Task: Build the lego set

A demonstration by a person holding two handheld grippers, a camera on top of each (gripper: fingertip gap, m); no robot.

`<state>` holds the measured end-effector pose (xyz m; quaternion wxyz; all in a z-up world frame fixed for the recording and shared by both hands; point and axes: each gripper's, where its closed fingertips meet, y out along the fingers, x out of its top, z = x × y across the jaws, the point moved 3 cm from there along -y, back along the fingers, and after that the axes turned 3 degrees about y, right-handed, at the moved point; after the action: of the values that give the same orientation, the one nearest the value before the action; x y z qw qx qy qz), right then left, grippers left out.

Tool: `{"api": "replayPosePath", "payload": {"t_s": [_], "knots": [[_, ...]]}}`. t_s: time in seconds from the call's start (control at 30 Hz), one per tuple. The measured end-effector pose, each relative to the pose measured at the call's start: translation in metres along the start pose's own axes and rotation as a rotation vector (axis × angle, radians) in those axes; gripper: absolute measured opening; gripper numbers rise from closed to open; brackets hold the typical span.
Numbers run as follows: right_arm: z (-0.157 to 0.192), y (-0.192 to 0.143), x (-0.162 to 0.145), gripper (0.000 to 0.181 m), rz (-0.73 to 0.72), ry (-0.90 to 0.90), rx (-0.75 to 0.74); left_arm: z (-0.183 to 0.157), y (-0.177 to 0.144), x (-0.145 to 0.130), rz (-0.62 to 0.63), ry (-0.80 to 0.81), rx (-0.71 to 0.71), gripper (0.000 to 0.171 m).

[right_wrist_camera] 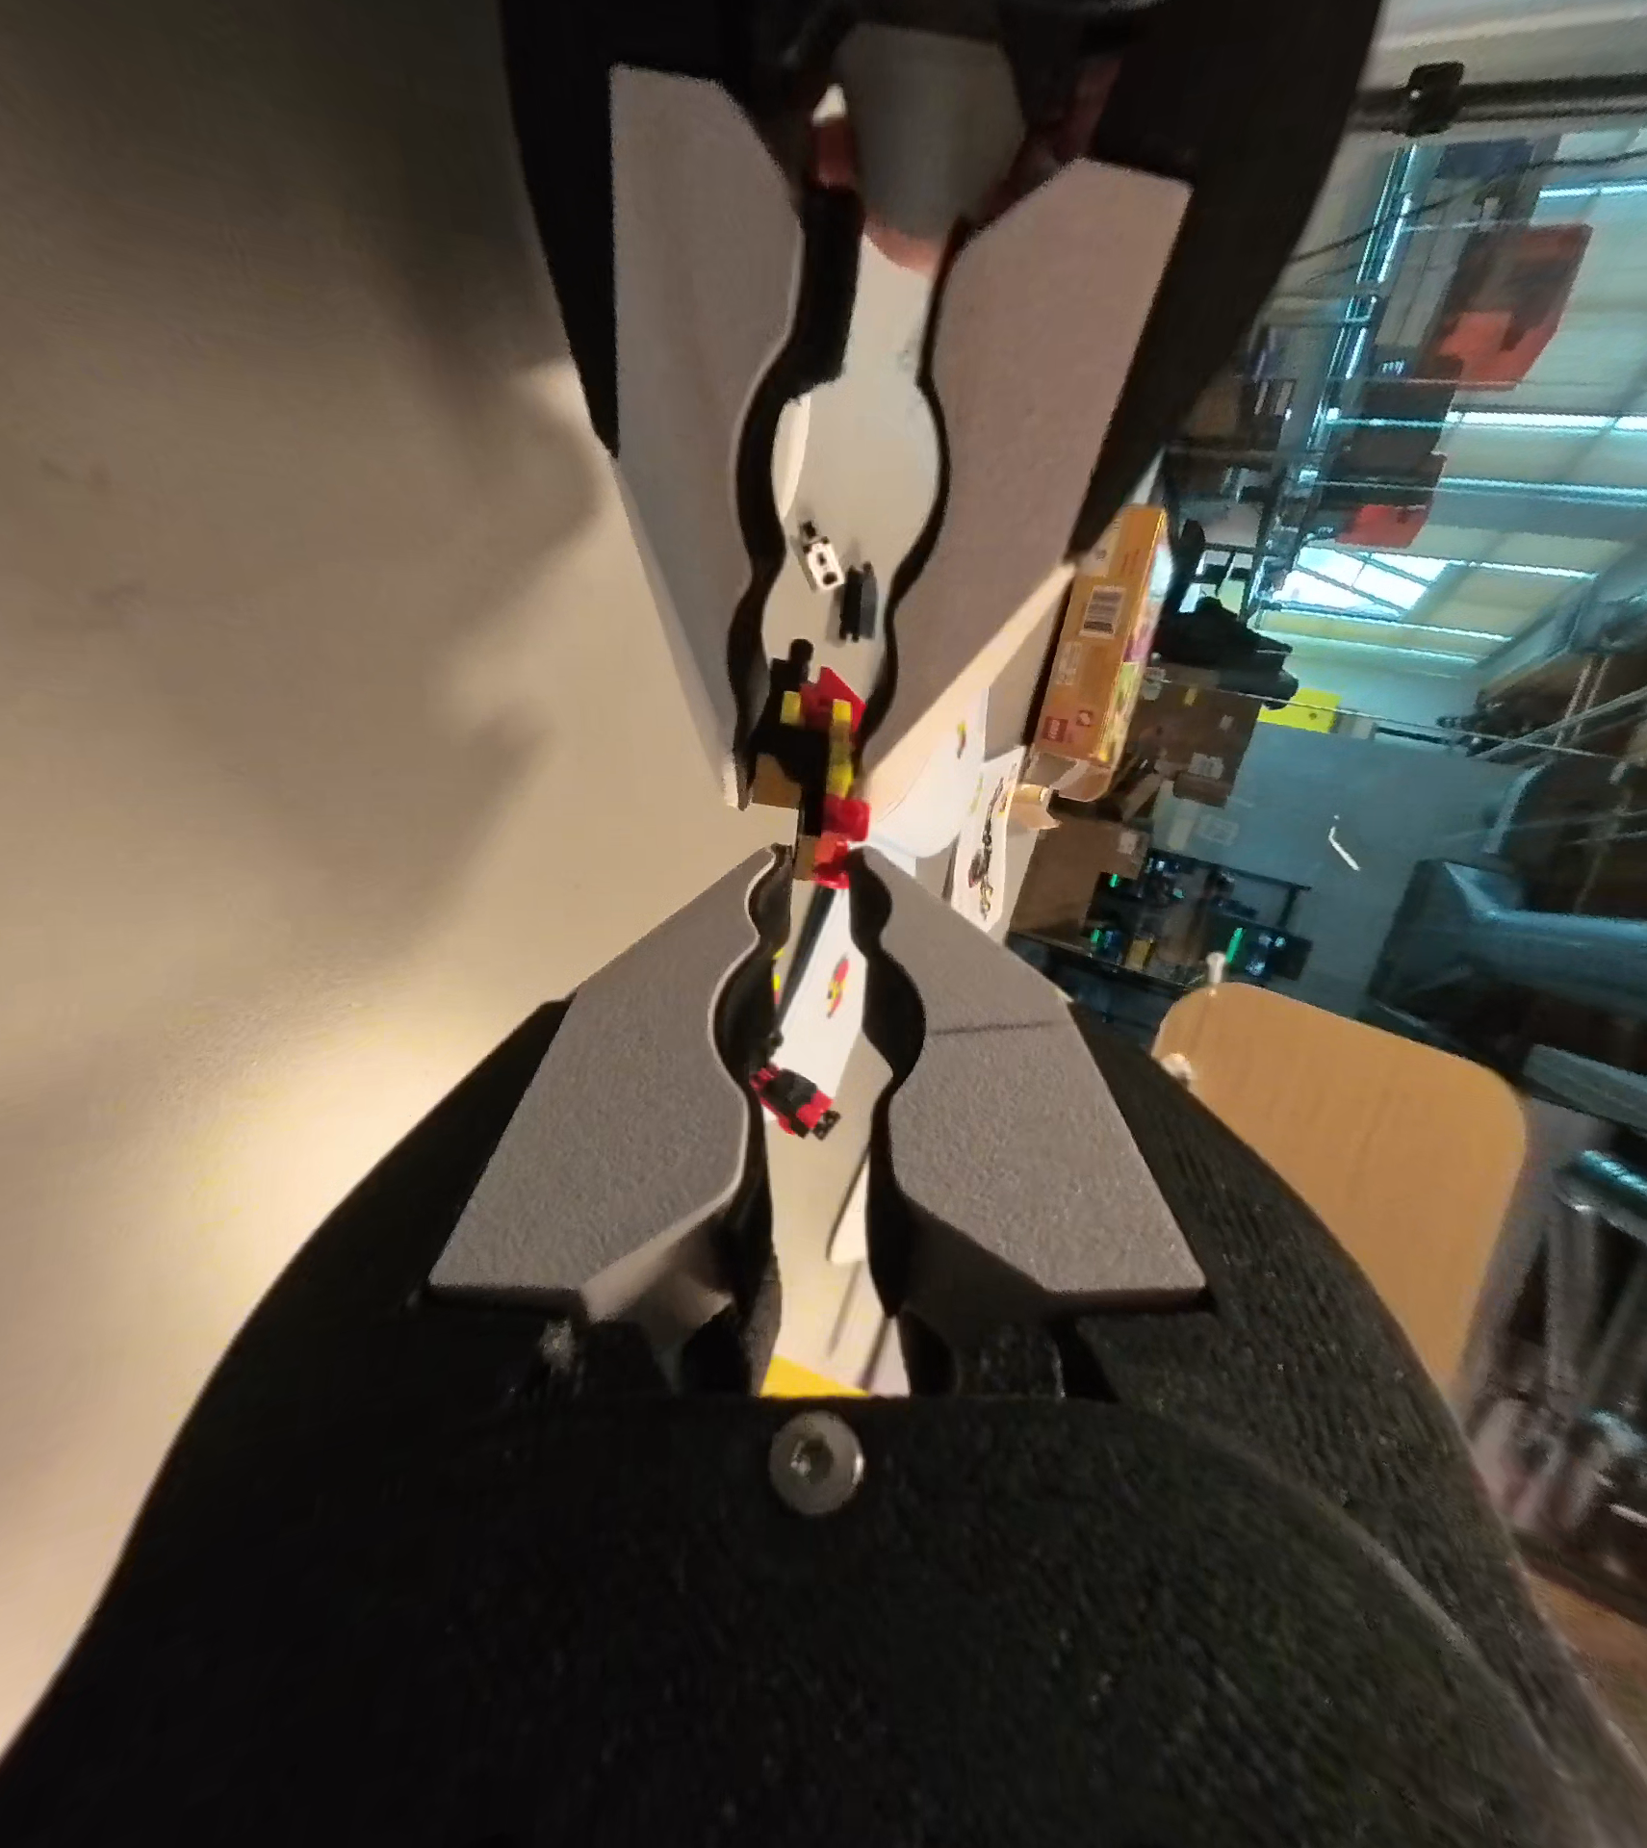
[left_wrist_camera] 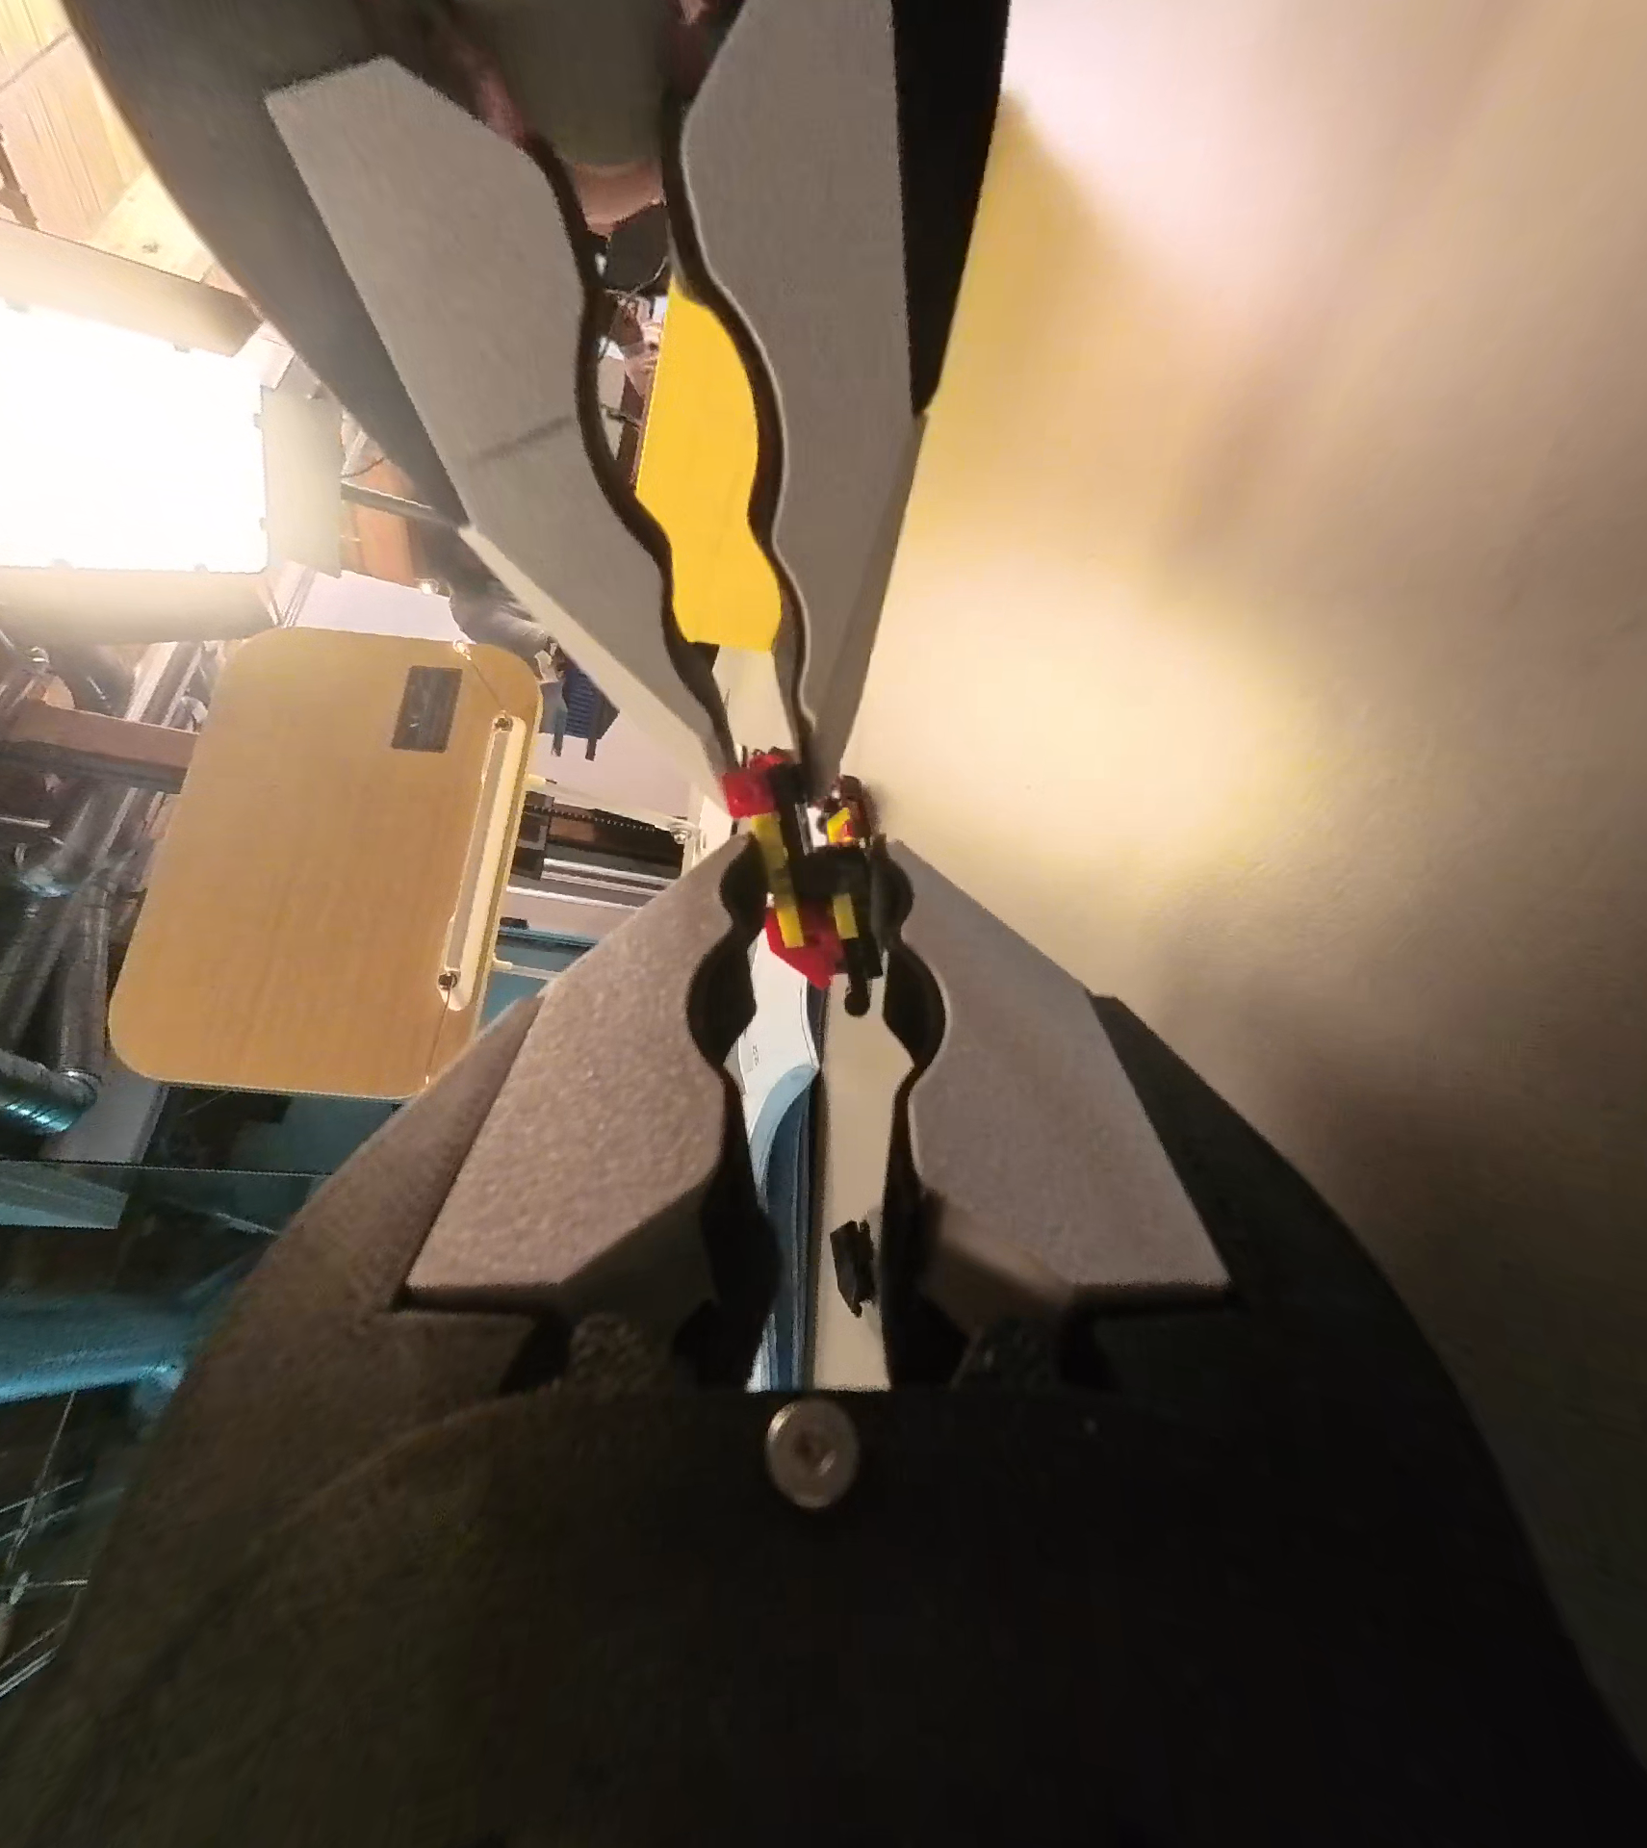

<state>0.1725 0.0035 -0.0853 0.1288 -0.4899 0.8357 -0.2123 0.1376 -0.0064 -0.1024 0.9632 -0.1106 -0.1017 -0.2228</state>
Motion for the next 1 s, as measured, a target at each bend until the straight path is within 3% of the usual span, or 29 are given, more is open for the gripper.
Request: {"api": "replayPosePath", "payload": {"t_s": [0.13,0.4,0.53,0.6,0.73,0.83,1.0], "knots": [[0.003,0.003,0.000,0.011,0.099,-0.164,-0.032,-0.003,0.002,-0.002,0.022,0.015,-0.013,0.020],[0.003,0.000,0.000,0.004,0.016,-0.005,0.005,-0.001,0.001,-0.001,0.006,0.021,0.009,0.019],[0.006,0.000,-0.007,0.005,-0.052,0.243,0.100,-0.003,0.001,-0.003,-0.002,0.040,-0.003,0.020],[0.011,0.001,-0.019,0.021,-0.065,0.457,0.193,-0.001,0.001,-0.013,0.023,0.066,0.015,0.020],[0.025,0.008,-0.036,0.032,-0.126,0.934,0.380,-0.009,-0.001,-0.022,-0.032,0.177,-0.015,0.019],[0.025,0.019,-0.052,0.027,-0.155,1.090,0.366,-0.003,-0.002,-0.031,-0.013,0.310,0.071,0.020],[0.028,0.043,-0.059,0.019,-0.155,1.334,0.515,-0.002,-0.001,-0.039,-0.013,0.290,0.059,0.020]]}}
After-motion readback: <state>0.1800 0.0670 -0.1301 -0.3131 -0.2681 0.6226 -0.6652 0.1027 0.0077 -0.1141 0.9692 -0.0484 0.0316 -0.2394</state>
